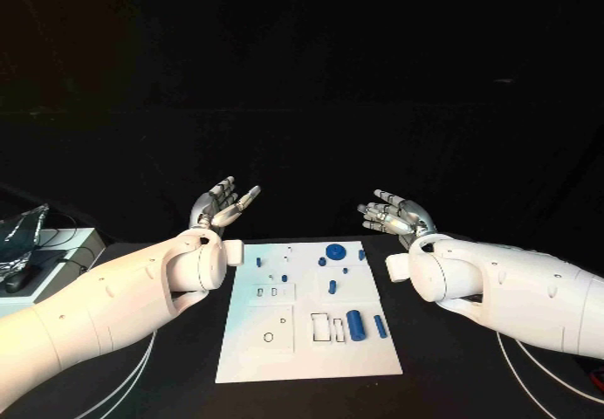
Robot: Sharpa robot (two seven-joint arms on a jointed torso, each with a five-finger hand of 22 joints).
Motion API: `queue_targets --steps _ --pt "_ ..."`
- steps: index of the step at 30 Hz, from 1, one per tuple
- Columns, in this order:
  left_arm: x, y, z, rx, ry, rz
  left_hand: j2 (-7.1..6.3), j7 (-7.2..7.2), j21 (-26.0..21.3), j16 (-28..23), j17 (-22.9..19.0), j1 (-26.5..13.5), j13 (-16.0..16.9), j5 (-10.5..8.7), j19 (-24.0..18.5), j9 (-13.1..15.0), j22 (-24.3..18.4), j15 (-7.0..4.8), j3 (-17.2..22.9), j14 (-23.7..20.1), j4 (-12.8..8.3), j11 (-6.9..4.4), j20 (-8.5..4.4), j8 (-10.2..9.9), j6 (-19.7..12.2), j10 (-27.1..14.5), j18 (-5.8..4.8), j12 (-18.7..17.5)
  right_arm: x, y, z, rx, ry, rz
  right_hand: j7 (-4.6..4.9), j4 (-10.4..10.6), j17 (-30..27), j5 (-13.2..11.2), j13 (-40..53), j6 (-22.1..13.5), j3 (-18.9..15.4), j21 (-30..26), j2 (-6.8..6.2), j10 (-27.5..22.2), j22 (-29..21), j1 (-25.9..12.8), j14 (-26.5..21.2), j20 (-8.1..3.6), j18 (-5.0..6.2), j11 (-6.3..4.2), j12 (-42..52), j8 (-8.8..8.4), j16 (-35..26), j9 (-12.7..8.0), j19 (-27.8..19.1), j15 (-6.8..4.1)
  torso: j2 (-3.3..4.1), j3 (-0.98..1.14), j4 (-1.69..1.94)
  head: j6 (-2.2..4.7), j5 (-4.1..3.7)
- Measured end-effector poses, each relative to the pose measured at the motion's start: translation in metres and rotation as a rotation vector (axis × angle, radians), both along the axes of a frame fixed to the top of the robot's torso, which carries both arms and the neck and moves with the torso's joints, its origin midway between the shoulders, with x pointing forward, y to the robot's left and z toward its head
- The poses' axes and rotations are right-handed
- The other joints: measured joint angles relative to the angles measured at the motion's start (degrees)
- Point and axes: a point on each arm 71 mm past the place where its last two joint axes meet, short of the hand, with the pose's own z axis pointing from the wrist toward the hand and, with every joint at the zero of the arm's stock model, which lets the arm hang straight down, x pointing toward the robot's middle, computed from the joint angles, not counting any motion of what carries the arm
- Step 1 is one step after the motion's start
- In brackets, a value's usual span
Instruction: Assemble the parts on the task board
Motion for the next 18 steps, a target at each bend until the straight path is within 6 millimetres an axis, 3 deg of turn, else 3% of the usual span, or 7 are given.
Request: queue_targets --steps 2,8,12,13,15,16,18 --pt "0.005 0.001 0.001 -0.006 0.0 -0.02 -0.06 -0.03 0.27 0.19 0.16 2.12 0.13 0.0 0.68 0.13 0.16 0.18 0.25 1.04 0.58 0.69 0.44 0.34 0.84 0.69 0.17 0.39 0.004 -0.001 0.001 -0.01 0.015 0.029 0.01 -0.2 0.12 0.12 0.12 0.84 0.2 0.38 0.0 1.0 0.19 0.89 1.17 0.12 0.0 0.05 0.0 0.38 0.22 0.12 1.7 -0.03 0.0 0.0 -0.01 0.0 0.0" --pt "0.008 0.006 -0.002 0.0 0.006 -0.069 2.68 0.45 2.14 1.84 1.29 2.67 0.87 0.0 5.05 1.46 0.84 0.02 3.31 7.9 0.5 2.91 0.7 2.33 7.59 9.21 1.05 1.53 0.012 -0.008 0.003 -0.082 0.001 0.084 0.33 -1.12 0.89 0.22 0.5 5.76 1.13 1.36 -0.06 6.6 0.64 3.36 7.65 0.27 0.94 -0.24 0.65 1.59 1.46 0.89 6.66 -0.57 0.01 -0.03 -0.01 -0.41 0.0" --pt "0.006 0.02 -0.005 0.006 0.007 -0.072 3.88 1.07 4.57 4.43 2.93 2.36 1.54 0.0 11.37 3.23 1.66 0.34 5.32 18.73 -0.07 3.89 0.92 5.09 16.55 20.49 1.05 2.88 0.017 -0.026 0.006 -0.231 -0.087 0.102 0.79 -2.0 1.58 -0.56 0.92 12.59 2.01 2.49 -0.32 14.76 0.87 4.98 13.62 0.24 2.27 -0.94 1.43 3.35 2.69 1.99 9.81 -1.55 0.02 -0.15 -0.01 -1.11 -0.05" --pt "0.006 0.02 -0.005 0.005 0.005 -0.077 3.94 1.39 6.4 5.53 3.62 2.3 1.81 0.0 16.69 3.86 2.31 0.23 5.94 23.38 -0.24 4.02 1.01 6.17 19.91 25.17 1.04 3.36 0.017 -0.026 0.007 -0.259 -0.106 0.114 1.01 -2.3 1.77 -0.63 1.0 15.13 2.31 2.92 -0.44 17.21 0.97 5.37 15.38 0.16 2.28 -1.24 1.58 4.0 3.12 2.41 10.95 -1.95 0.02 -0.14 0.01 -1.27 -0.05" --pt "0.004 0.02 -0.003 0.001 0.001 -0.091 4.24 2.17 9.14 7.86 4.92 2.0 2.34 0.0 23.89 5.19 3.23 -0.81 6.9 31.34 -0.43 3.32 0.92 8.36 26.48 34.41 2.36 4.62 0.018 -0.024 0.008 -0.313 -0.143 0.138 1.51 -2.71 2.09 -1.12 1.08 19.02 2.73 3.64 -0.89 20.72 1.16 5.82 18.0 -0.13 2.28 -1.83 1.86 4.97 3.79 3.01 12.73 -2.6 0.02 -0.16 0.02 -1.5 -0.07" --pt "0.003 0.02 -0.002 -0.002 -0.002 -0.102 4.24 2.75 10.43 8.97 5.53 2.0 2.37 0.0 26.91 5.81 3.55 -1.52 7.63 34.57 -0.66 2.7 0.79 9.46 30.0 37.93 2.42 4.86 0.019 -0.023 0.009 -0.348 -0.168 0.154 1.88 -3.01 2.28 -1.23 1.09 21.5 3.02 4.25 -0.92 22.97 1.32 6.29 19.73 -0.4 3.15 -2.24 1.99 5.59 4.23 3.38 13.97 -3.07 0.03 -0.17 0.02 -1.58 -0.09" --pt "0.0 0.021 0.0 -0.003 -0.006 -0.118 4.49 3.5 12.39 10.81 6.78 1.65 2.4 0.0 31.08 6.46 4.02 -2.88 8.76 39.22 -0.7 1.73 0.0 10.7 33.64 42.3 3.31 5.37 0.019 -0.022 0.01 -0.4 -0.202 0.174 2.39 -3.4 2.57 -1.59 1.1 24.68 3.41 5.13 -1.22 25.95 1.57 6.6 22.15 -0.88 3.15 -2.82 2.0 6.43 4.9 3.83 15.76 -3.8 0.07 -0.18 -0.01 -1.82 -0.13"
